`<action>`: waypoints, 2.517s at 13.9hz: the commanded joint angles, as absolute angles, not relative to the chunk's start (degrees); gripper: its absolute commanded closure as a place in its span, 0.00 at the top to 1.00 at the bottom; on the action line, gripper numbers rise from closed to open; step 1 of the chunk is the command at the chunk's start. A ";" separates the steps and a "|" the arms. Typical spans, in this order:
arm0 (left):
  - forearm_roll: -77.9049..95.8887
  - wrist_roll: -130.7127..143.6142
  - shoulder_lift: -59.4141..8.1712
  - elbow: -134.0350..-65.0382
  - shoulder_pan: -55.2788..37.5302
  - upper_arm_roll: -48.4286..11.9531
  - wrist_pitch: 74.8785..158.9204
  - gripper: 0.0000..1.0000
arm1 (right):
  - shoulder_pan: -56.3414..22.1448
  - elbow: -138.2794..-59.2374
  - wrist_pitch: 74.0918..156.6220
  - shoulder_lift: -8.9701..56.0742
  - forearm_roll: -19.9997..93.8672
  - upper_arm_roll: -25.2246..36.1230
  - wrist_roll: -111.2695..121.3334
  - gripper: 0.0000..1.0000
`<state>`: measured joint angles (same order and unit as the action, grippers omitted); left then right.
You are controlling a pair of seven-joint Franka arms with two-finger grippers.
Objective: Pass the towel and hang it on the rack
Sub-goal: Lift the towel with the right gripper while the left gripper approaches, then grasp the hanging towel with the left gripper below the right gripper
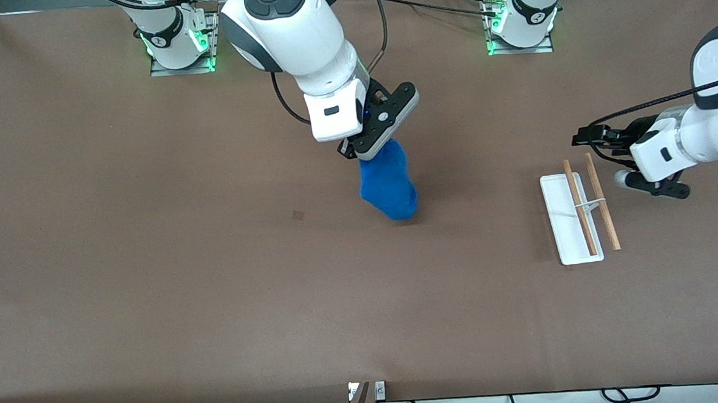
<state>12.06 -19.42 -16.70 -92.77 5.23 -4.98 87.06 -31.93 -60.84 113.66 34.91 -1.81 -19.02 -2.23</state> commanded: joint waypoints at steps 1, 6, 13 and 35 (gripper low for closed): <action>16.43 -34.91 -20.03 -91.67 6.24 -5.27 86.39 1.00 | -31.99 -59.41 114.52 36.12 -1.49 -19.51 -3.25 0.00; 31.61 -65.44 -28.02 -92.46 6.51 -5.27 89.82 1.00 | -33.22 -59.41 114.87 36.04 -1.49 -19.51 -3.34 0.00; 53.33 -92.95 -28.03 -107.22 5.36 -12.82 103.52 1.00 | -33.66 -59.50 114.70 35.95 -2.02 -19.51 -3.25 0.00; 79.89 -120.32 -29.53 -110.39 -5.10 -19.69 121.46 1.00 | -33.66 -59.59 114.61 35.95 -2.11 -19.42 -2.73 0.00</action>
<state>78.19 -118.57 -29.59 -110.84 -4.56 -19.80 120.56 -33.49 -60.78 114.77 35.48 -1.83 -19.24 -2.37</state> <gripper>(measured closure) 0.000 0.974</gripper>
